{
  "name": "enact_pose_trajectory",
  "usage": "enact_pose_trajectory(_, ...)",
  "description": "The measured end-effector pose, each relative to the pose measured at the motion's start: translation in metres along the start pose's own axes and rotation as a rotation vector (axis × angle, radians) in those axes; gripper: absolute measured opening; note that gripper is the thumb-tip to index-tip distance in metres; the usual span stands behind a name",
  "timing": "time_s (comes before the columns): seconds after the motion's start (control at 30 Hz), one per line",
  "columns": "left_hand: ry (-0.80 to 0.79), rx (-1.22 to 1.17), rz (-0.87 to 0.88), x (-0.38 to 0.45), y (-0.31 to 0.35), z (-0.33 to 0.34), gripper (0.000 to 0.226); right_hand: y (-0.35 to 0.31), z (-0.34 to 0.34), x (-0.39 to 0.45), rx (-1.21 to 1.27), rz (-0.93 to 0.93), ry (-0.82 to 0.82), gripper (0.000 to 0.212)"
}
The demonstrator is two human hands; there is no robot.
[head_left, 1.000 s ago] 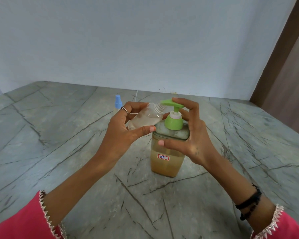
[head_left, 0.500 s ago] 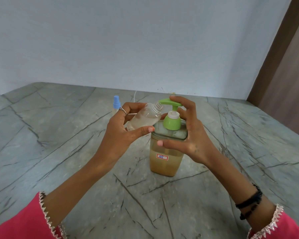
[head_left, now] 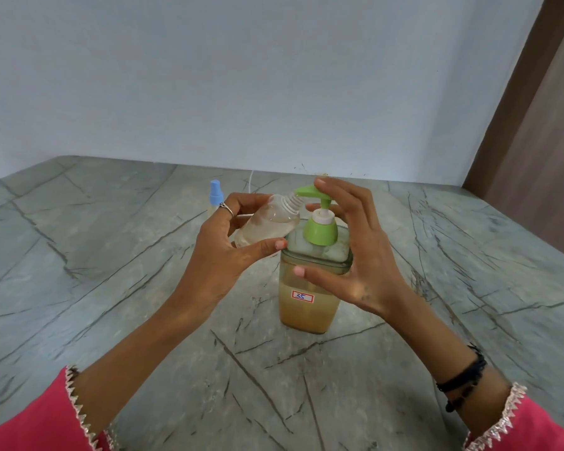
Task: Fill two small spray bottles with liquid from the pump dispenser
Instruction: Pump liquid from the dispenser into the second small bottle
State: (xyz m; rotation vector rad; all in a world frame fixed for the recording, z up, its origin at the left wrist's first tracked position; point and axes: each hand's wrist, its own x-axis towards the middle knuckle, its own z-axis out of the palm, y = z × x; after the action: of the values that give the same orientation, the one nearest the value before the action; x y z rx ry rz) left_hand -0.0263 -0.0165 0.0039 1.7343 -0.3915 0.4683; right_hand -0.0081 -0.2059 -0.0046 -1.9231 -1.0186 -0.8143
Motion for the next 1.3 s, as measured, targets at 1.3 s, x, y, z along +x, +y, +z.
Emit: enact_pose_trajectory(1.3, -0.006, 0.012, -0.009, 0.002, 0.000, -0.002, 0.047, -0.006, 0.010, 0.015, 0.324, 0.141, 0.296, 0.020)
